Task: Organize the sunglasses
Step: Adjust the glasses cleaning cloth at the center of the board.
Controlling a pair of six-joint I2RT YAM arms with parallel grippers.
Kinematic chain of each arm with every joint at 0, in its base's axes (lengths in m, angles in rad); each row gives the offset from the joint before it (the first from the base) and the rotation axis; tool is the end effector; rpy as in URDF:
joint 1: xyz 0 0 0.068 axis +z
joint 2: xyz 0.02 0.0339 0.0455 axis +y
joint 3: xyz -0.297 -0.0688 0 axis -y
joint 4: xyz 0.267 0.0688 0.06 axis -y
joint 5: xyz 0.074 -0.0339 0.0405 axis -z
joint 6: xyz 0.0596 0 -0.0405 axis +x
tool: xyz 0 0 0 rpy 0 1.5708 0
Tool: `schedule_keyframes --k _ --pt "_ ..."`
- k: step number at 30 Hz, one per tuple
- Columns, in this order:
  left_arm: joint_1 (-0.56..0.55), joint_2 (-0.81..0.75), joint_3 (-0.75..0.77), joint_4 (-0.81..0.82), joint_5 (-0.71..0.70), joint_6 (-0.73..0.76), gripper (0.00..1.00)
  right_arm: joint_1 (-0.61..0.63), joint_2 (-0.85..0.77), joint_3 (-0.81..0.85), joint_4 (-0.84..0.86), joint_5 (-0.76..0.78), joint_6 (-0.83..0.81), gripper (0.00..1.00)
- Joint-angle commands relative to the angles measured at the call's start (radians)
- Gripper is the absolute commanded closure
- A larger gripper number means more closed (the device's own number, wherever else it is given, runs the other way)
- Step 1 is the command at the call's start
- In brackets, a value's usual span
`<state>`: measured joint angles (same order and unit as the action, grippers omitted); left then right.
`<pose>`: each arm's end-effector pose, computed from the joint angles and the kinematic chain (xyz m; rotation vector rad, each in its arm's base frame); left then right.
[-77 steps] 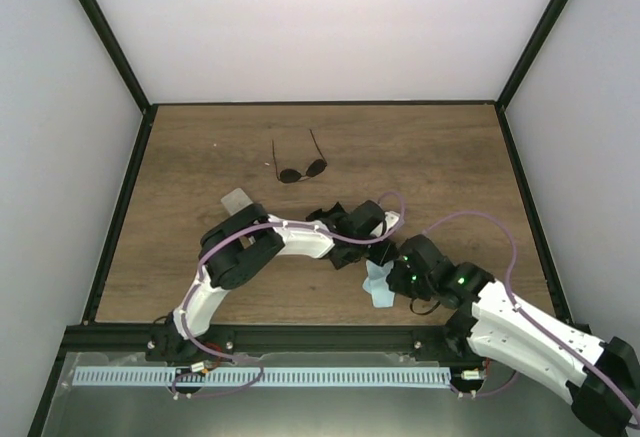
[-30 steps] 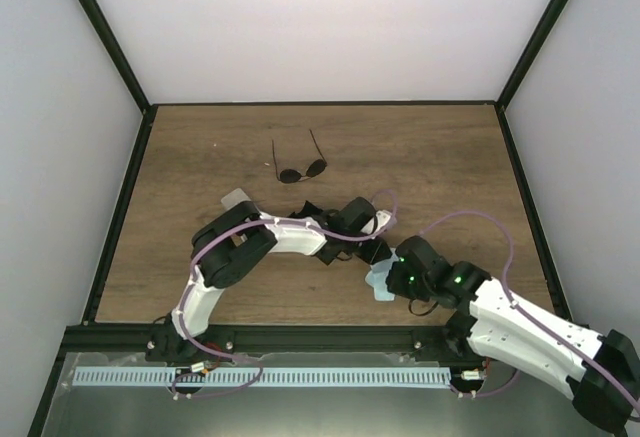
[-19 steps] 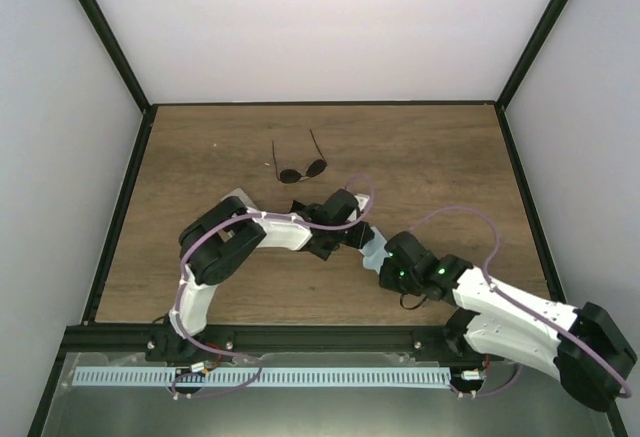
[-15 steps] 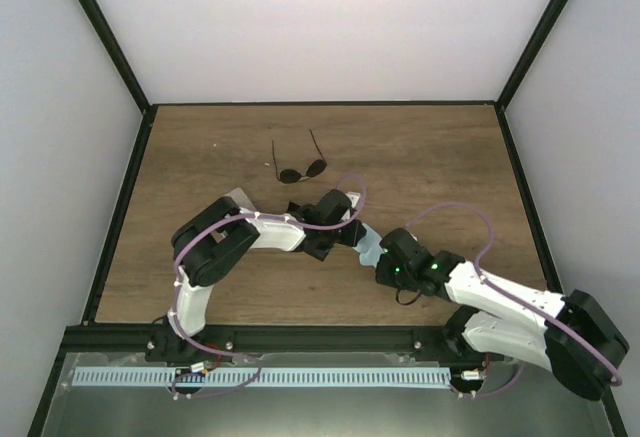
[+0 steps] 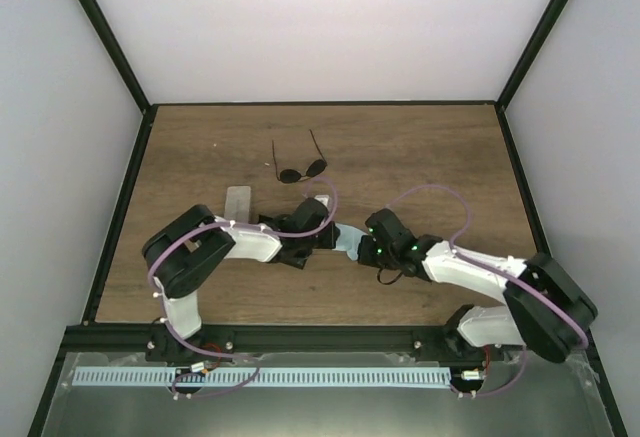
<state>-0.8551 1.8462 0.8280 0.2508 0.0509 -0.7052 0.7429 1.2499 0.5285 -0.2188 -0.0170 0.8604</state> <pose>0.2523 -0.2949 0.1108 0.2133 2.4816 -0.7892 0.1799 0.1666 0.1562 0.1479 2.6393 0.6352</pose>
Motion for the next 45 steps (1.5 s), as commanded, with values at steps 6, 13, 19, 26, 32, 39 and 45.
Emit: schedule_keyframes --k 6,13,19,26,32,39,45 --pt "0.004 -0.046 -0.055 -0.053 -0.046 -0.062 0.87 0.001 0.106 0.045 0.116 -0.029 -0.040 0.94" --pt "0.004 -0.073 -0.096 -0.048 -0.033 -0.091 0.87 0.001 0.111 0.073 0.127 -0.051 -0.056 0.94" --pt "0.004 -0.084 -0.099 -0.075 -0.019 -0.119 0.90 0.009 0.191 0.069 0.189 -0.097 -0.051 0.94" --pt "0.004 -0.120 -0.124 -0.090 -0.036 -0.123 0.90 0.007 0.178 0.028 0.193 -0.060 -0.041 0.95" --pt "0.004 -0.156 -0.138 -0.104 -0.049 -0.123 0.90 -0.010 0.165 0.004 0.162 -0.027 -0.045 0.95" --pt "0.003 -0.193 -0.169 -0.105 -0.026 -0.122 0.91 -0.036 0.112 -0.026 0.131 -0.014 -0.056 0.95" --pt "0.002 -0.254 -0.191 -0.103 -0.011 -0.119 0.91 -0.036 0.070 -0.032 0.131 -0.028 -0.064 0.95"
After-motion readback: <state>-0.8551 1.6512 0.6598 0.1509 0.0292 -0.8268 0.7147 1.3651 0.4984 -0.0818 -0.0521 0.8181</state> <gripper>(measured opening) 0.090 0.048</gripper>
